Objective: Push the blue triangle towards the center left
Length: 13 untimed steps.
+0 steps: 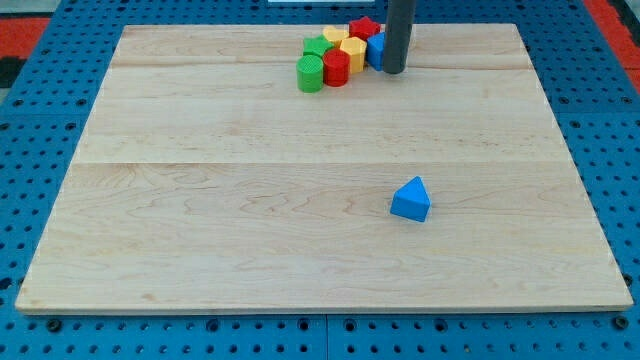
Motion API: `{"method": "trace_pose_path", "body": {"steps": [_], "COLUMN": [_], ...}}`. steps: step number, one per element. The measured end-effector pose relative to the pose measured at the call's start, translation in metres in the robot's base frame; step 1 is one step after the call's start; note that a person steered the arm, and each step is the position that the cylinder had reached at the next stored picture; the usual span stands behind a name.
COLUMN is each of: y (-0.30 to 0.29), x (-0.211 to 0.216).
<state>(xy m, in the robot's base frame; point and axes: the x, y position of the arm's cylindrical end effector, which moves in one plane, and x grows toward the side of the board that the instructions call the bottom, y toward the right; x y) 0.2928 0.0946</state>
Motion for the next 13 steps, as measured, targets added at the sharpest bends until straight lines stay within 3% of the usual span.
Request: {"method": "trace_pose_path", "body": {"steps": [3, 6, 9, 11, 13], "y": [0.044, 0.036, -0.061, -0.080, -0.077], "x": [0.135, 0.247, 0.208, 0.249, 0.249]}}
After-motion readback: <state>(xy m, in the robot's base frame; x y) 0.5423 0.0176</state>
